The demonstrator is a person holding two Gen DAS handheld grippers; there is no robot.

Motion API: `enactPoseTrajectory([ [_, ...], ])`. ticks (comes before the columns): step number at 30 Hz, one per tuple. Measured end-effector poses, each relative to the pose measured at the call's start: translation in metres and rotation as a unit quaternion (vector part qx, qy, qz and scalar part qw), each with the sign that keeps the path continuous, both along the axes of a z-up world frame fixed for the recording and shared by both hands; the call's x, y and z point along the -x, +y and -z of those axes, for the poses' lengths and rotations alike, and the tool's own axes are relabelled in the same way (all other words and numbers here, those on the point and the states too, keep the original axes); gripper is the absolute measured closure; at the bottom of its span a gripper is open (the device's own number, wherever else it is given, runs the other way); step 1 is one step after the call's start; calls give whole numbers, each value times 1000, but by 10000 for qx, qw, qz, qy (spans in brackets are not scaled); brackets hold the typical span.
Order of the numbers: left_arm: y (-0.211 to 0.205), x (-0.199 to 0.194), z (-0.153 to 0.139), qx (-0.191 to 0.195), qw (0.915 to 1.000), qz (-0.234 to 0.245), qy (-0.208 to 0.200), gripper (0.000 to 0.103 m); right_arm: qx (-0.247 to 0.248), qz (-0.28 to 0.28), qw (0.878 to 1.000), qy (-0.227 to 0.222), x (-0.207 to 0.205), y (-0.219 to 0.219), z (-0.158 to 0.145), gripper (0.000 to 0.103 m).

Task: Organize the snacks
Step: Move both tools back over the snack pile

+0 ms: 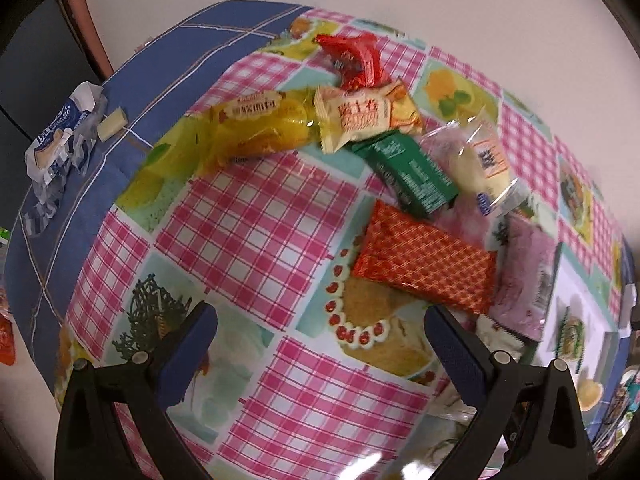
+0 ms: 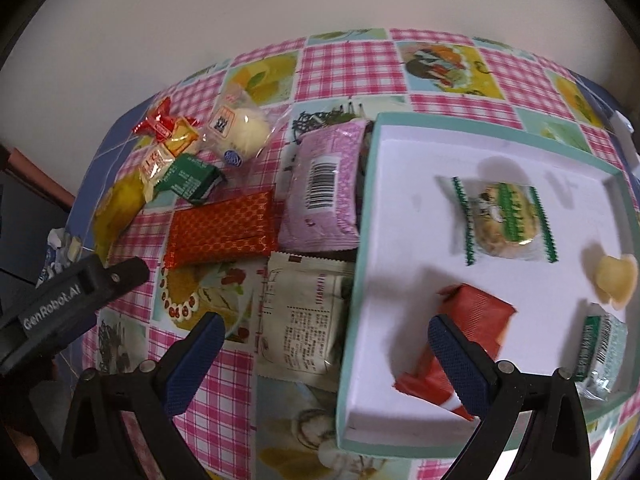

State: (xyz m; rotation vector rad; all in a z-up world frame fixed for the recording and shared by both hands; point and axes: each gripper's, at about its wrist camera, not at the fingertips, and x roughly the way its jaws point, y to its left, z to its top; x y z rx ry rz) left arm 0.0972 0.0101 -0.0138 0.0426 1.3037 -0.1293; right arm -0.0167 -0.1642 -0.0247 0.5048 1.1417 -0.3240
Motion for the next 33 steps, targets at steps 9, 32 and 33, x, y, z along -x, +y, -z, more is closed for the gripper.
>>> enactPoseTrajectory([
  [9,7,-4,6,-64,10000,-34,29,0,253,-194,9991,-294,-13,15,-9,17],
  [32,14,-7,4,145,9999,-53,69,0,788,-528,9951,294,-36,38,8,35],
  [33,14,-7,4,154,9998,-58,66,0,823,-521,9948,314,-36,39,9,35],
])
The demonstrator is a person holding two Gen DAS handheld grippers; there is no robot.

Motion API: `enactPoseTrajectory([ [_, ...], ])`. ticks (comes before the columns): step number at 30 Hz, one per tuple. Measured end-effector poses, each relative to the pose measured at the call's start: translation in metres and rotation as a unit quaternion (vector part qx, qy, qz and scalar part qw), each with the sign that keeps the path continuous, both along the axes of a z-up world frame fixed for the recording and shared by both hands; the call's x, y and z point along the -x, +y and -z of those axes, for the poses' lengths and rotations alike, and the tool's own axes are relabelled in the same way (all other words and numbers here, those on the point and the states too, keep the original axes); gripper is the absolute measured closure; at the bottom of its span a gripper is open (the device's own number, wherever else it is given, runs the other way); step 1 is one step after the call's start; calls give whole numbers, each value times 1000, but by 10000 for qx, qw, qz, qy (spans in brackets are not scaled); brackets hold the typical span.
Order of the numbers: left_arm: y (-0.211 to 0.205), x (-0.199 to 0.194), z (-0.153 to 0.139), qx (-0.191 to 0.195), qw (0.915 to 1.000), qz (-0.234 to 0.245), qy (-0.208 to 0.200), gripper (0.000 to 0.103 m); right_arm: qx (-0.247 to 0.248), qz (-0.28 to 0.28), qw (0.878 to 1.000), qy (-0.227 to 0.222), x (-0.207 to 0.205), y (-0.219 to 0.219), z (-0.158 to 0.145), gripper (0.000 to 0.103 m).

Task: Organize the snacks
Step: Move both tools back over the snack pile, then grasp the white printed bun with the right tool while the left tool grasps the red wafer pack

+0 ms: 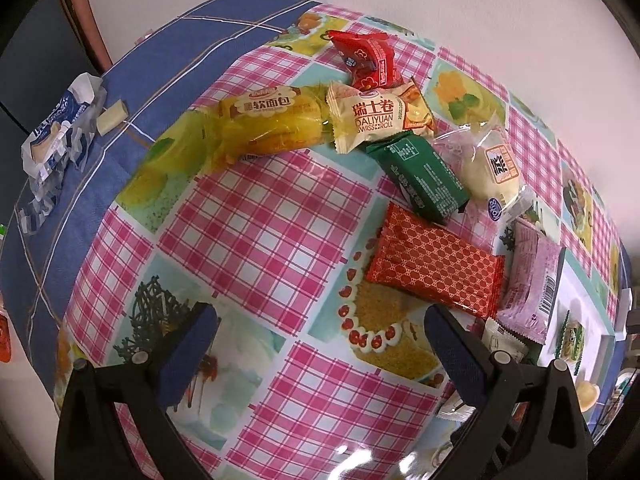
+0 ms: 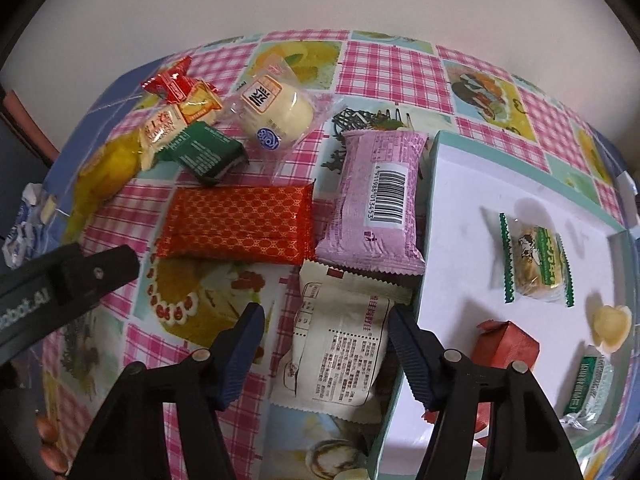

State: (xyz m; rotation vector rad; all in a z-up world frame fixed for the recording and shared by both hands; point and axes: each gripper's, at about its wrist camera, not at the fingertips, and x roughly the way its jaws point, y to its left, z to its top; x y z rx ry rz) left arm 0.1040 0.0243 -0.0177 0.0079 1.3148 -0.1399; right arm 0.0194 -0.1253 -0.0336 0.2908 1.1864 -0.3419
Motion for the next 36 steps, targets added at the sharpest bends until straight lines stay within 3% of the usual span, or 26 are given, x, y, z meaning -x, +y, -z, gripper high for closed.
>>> enactPoseTrajectory([
  [7,3,-1,1,26,10000,-54,31,0,169,-11,9998,86,-2,4,4,35],
  [18,5,-1,6,22,9999,-101,90,0,-478,-180,9986,-156,0,9,-2,36],
  [27,1,-1,22,-11,9996,-91,278,0,-142,-307,9994,54,2,14,-1,39],
  [36,-2,-1,30,-30,9995,-54,315,0,-229,-291,9988,336,0,15,8,46],
])
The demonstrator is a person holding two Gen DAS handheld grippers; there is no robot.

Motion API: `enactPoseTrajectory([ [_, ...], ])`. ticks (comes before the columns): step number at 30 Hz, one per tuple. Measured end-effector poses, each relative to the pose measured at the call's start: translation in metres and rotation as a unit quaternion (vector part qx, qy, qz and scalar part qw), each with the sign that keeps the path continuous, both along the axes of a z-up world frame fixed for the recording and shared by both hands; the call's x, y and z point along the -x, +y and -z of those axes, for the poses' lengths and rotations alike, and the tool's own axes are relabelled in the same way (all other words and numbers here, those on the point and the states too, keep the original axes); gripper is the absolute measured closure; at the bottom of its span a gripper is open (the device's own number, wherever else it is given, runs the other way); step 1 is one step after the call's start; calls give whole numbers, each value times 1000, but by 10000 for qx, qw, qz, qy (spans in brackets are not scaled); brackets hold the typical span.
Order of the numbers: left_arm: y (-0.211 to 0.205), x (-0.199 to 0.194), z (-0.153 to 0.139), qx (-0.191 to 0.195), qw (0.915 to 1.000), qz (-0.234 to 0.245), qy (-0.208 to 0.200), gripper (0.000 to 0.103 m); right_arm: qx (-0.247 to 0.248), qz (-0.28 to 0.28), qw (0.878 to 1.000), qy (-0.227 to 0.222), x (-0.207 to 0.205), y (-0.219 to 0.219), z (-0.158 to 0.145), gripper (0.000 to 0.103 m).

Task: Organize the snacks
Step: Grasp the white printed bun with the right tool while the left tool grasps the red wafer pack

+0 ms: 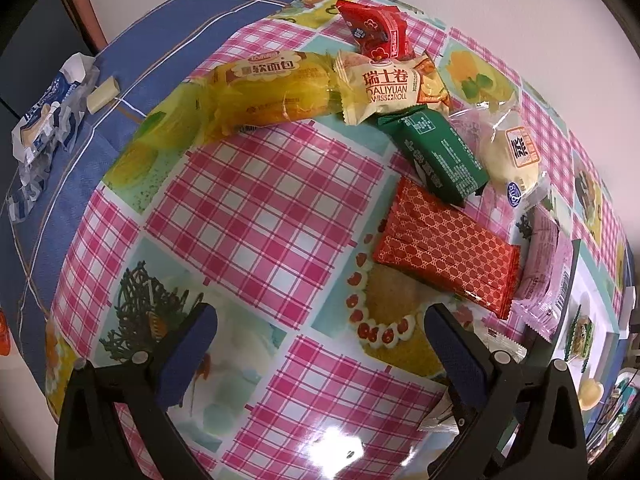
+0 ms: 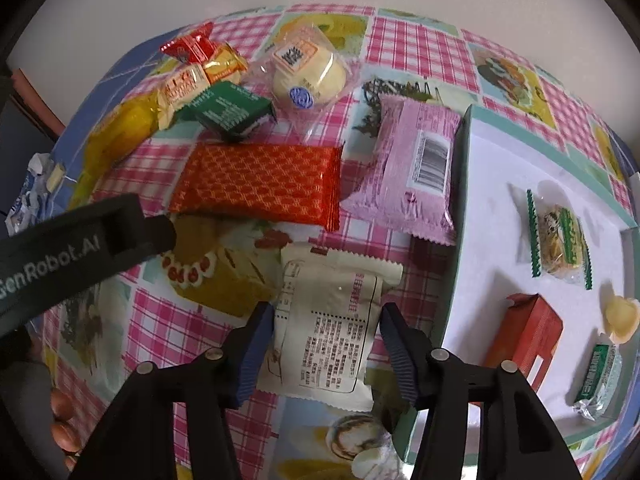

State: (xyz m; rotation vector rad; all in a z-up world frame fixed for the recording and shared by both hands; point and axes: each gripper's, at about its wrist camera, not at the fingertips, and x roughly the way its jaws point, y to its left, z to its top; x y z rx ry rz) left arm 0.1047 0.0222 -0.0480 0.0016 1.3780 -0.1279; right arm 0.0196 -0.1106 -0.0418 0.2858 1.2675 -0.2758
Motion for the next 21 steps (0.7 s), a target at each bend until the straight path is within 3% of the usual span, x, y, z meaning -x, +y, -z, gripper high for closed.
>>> enactPoseTrajectory([
  [10,0,0,5,-42,10000,27,50,0,239,-101,9997,38,0,6,6,48],
  [18,0,0,6,-71,10000,34,41,0,108,45,9999,43,1,5,6,49],
  [21,0,0,4,-69,10000,42,37,0,70,60,9998,-171,1,-3,-6,49],
])
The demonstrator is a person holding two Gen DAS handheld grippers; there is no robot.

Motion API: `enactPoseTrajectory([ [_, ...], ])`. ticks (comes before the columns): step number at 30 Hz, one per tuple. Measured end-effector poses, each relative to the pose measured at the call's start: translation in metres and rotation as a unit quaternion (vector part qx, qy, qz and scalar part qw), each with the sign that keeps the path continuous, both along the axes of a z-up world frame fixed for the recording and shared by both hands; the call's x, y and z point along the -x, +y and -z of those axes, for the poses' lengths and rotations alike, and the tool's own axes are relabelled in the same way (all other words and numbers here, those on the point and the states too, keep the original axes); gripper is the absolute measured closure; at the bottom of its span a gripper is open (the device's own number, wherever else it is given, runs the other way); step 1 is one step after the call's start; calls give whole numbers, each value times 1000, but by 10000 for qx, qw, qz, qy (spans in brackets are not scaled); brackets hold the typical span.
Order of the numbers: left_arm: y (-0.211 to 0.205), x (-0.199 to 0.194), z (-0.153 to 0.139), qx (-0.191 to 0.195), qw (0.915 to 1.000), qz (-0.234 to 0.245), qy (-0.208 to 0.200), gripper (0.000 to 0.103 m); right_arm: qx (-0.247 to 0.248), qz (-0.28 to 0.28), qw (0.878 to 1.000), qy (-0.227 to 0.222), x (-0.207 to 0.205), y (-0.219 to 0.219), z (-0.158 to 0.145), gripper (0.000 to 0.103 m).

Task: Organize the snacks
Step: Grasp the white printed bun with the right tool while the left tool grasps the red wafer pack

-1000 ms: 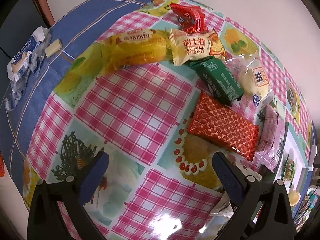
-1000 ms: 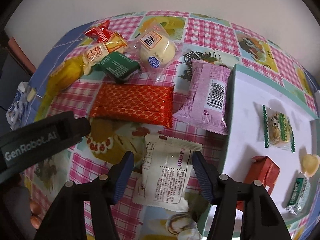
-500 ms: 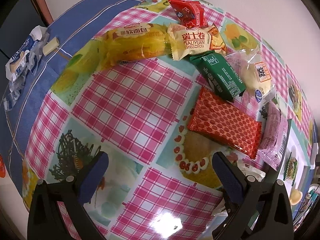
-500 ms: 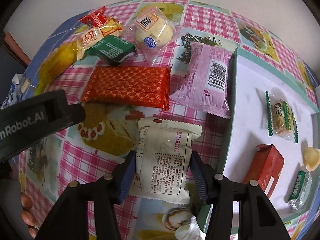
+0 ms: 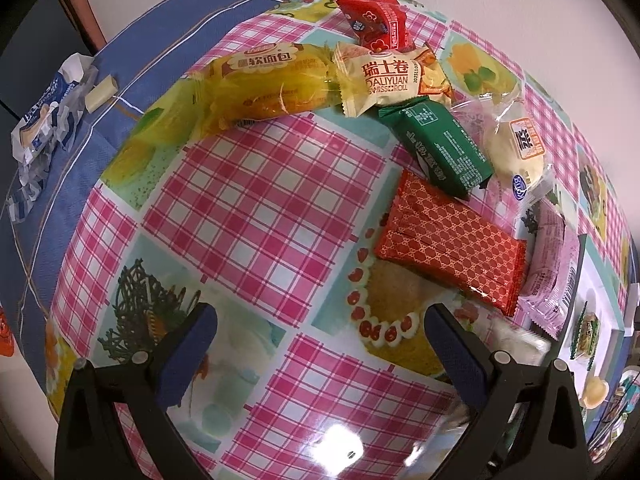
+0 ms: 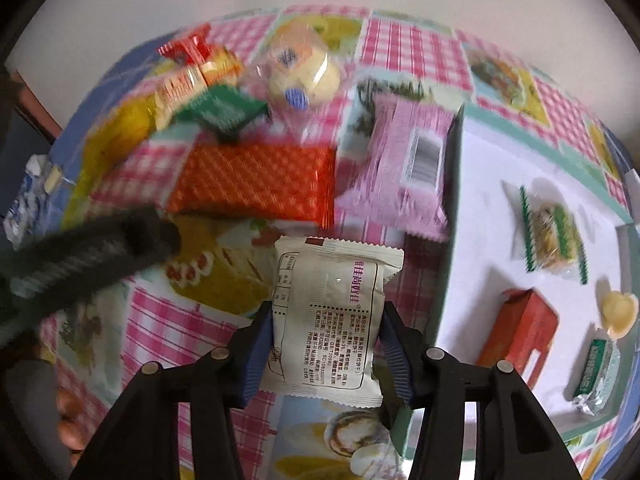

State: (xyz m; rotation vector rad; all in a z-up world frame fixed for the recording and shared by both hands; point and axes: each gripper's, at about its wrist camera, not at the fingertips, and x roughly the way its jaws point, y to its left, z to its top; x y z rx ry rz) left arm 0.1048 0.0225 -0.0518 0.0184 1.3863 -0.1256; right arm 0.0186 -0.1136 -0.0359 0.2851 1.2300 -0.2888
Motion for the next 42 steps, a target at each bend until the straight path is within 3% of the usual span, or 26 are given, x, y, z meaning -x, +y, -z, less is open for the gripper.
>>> enactPoseTrajectory([
  [6,-2,0,-3,-3,10000,-32,-41,0,39,111,9996,-241,6,-11,-26,49],
  [18,-41,-4,-6,356,9993,-110,-93,0,78,1089,9929,-474,39,-78,-50,49],
  [22,-60,-13,-7,118,9996,-103,-254,0,57,1228,9913,-473,45,-91,-49,49],
  [26,-76,-32,3,167,9996,-171,-134,0,16,1305,9903,-481,47,-102,-47,49],
  [29,-91,-45,11,-30,9997,-214,-153,0,22,1384,9890,-525,49,-112,-48,49],
  [35,-130,-63,25,-636,9973,45,-351,0,-63,1521,9868,-551,51,-125,-46,49],
  [42,-147,-59,23,-857,9941,450,-495,0,-86,1468,9879,-486,50,-124,-39,49],
])
